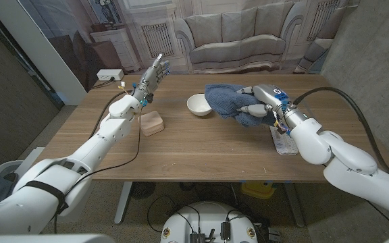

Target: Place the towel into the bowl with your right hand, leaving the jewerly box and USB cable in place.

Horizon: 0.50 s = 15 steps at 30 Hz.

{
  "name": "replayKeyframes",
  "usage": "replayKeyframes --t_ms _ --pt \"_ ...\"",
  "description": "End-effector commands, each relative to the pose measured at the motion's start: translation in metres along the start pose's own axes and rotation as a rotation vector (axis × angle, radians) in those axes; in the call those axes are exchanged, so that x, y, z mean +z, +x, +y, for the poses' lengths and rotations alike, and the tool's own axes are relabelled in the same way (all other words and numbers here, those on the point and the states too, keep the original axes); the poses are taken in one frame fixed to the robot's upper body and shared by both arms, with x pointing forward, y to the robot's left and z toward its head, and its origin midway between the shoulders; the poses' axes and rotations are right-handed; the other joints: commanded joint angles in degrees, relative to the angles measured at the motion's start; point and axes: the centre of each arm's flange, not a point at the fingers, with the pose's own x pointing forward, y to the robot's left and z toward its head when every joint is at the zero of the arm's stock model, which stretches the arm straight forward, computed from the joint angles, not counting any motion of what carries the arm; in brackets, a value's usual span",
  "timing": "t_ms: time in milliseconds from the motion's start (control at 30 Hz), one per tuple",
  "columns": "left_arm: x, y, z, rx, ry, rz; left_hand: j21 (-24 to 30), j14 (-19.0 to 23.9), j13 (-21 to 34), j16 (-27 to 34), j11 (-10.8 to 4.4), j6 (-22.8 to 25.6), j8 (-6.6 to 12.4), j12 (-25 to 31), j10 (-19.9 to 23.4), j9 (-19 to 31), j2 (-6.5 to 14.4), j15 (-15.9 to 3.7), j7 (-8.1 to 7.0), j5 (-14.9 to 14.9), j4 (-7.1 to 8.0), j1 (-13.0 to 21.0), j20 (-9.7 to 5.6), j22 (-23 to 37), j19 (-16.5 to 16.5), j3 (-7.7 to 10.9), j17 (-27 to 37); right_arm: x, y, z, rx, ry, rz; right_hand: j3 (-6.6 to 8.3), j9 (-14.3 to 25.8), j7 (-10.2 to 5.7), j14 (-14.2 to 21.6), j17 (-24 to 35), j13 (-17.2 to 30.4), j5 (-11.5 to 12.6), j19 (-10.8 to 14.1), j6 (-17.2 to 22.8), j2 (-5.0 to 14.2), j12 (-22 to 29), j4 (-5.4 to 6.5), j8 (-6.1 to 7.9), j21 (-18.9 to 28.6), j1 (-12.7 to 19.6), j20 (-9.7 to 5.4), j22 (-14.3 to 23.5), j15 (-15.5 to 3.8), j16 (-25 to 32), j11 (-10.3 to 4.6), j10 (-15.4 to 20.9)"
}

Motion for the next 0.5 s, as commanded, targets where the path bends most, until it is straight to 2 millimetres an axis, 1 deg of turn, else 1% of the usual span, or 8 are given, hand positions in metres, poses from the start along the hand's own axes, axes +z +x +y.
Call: replayKeyframes --t_ms 33,267,500 --pt "0.0 -0.006 0.001 0.012 0.006 0.006 0.4 0.3 0.0 0.5 0.01 0.8 0.14 -0.1 0.2 0.2 0.1 0.1 0.04 -0.2 0.03 0.1 0.28 0.3 -0.1 -0.2 0.1 -0.008 0.015 0.004 0.01 0.001 -0.011 0.02 0.3 0.05 -0.3 0.2 0.1 0.1 -0.2 0.4 6.84 -0.1 0.33 -0.19 0.5 6.9 -6.24 0.4 -6.26 -0.1 -0.02 0.2" --pt "0.0 -0.009 0.001 0.014 0.008 0.009 0.4 0.3 0.0 0.5 -0.16 0.8 0.14 -0.1 0.2 0.2 0.1 0.13 0.08 -0.2 0.03 0.1 0.29 0.3 -0.1 -0.25 0.1 -0.011 0.024 0.005 0.006 -0.004 -0.024 -0.06 0.3 0.06 -0.2 0.2 0.1 0.1 -0.2 0.4 6.9 -0.2 0.46 -0.22 0.6 6.8 -6.21 0.4 -6.24 -0.1 -0.02 0.2" --pt "-0.001 -0.012 0.001 0.024 0.005 0.008 0.4 0.3 0.0 0.5 0.03 0.9 0.15 -0.1 0.2 0.2 0.2 0.12 0.08 -0.2 0.03 0.1 0.3 0.3 -0.1 -0.31 0.1 -0.015 0.034 0.005 0.011 -0.005 -0.039 -0.13 0.3 0.17 -0.2 0.2 0.1 0.0 -0.2 0.4 6.92 -0.2 0.54 -0.3 0.6 6.7 -6.21 0.4 -6.25 -0.1 -0.02 0.3"
